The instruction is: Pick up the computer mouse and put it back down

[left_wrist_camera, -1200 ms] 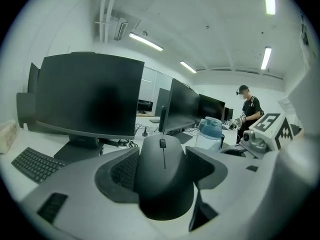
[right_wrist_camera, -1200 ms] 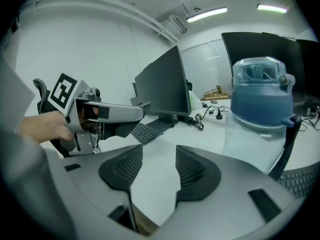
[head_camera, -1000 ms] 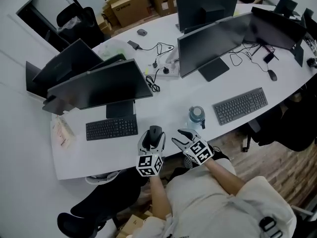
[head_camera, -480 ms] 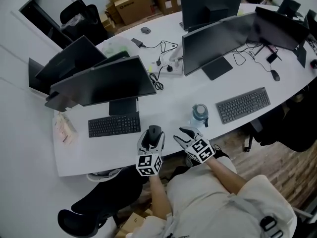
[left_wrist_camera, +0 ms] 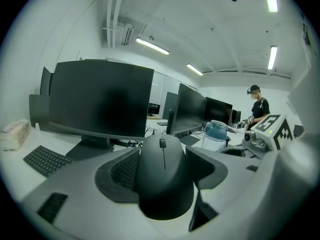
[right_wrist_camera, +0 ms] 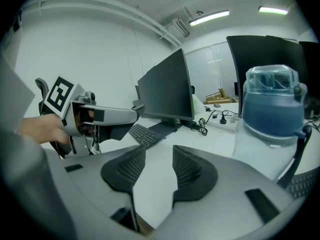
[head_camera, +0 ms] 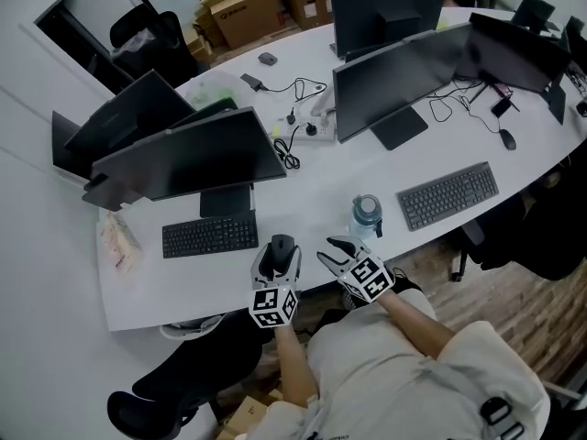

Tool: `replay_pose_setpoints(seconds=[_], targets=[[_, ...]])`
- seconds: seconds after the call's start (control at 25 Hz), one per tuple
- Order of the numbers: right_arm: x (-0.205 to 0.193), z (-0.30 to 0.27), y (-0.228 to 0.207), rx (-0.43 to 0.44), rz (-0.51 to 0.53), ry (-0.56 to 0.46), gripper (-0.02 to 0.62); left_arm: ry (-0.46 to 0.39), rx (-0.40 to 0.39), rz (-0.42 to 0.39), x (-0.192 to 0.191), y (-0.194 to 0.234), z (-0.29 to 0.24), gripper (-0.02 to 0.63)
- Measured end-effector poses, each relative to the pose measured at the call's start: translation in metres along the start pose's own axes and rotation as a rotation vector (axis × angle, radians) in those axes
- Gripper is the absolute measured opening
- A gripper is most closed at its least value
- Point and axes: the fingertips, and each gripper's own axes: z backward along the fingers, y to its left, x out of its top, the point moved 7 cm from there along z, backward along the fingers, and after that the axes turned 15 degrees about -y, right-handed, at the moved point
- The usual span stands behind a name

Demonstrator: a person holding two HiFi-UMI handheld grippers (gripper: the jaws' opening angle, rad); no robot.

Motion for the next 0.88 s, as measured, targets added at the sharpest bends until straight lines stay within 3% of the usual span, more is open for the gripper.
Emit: replay_pose_setpoints(seconds=[0.88], targets=[[0.0,0.009,-0.028,-0.027,0.024,0.024,0.17,0.153,-0.03,0.046,-0.069,-0.009,-0.055,0.285]])
